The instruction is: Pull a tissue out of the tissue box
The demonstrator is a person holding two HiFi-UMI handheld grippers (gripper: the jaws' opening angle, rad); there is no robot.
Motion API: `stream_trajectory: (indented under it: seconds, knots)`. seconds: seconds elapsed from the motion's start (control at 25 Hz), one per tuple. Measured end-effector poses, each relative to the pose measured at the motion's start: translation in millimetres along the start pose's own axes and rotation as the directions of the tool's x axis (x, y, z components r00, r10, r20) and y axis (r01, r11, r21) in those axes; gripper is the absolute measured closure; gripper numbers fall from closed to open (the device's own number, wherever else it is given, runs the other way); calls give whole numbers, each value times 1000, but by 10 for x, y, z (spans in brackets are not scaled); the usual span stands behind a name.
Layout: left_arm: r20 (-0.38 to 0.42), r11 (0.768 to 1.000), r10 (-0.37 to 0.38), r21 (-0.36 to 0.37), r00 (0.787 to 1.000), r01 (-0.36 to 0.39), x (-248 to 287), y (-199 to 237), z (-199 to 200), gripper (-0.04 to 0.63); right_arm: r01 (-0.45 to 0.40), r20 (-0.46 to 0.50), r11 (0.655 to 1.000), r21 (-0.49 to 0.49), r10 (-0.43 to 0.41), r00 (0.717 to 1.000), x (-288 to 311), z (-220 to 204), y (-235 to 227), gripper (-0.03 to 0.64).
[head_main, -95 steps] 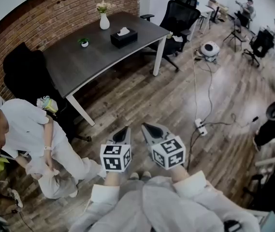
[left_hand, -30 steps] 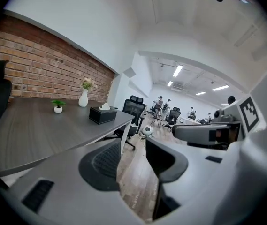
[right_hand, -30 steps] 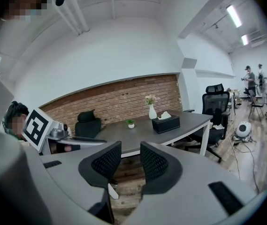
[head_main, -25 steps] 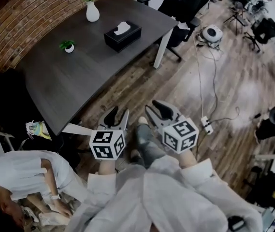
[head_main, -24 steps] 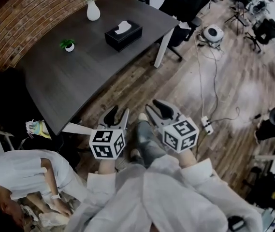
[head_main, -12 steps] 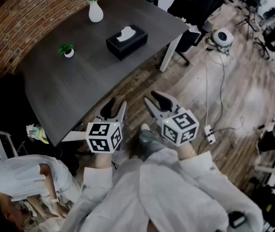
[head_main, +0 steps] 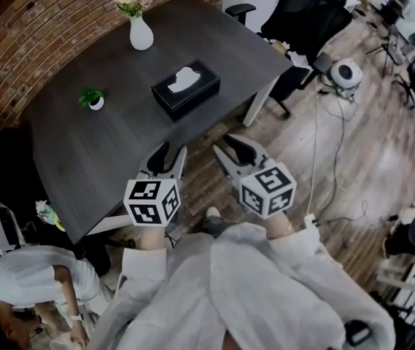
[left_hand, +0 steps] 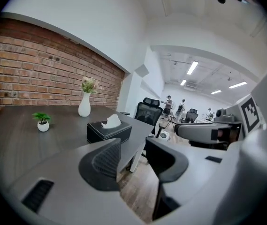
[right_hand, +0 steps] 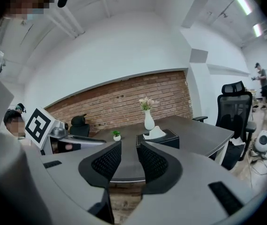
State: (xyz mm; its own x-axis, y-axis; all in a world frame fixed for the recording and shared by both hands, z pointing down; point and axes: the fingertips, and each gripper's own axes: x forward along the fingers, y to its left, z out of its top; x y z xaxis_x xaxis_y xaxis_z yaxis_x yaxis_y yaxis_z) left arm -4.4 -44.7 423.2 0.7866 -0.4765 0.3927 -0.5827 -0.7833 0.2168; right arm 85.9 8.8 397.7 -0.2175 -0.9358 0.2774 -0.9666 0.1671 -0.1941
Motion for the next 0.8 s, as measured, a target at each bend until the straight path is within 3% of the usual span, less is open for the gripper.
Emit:
stream_trajectory:
  seconds: [0.28, 0.52, 0.8]
  knots:
    - [-20, 1000, 15, -17, 1000, -15, 425, -29, 91, 446, -18, -18, 1000, 24, 19, 1000, 152, 36, -439, 497]
    - [-40, 999, 22, -26, 999, -23, 577, 4, 76, 446, -74, -27, 996, 58, 76, 997, 266, -44, -453, 495]
    - [-53, 999, 29, -36, 998, -31, 725, 120, 91, 446, -51, -51, 996, 73, 55, 997, 369, -86, -618, 497]
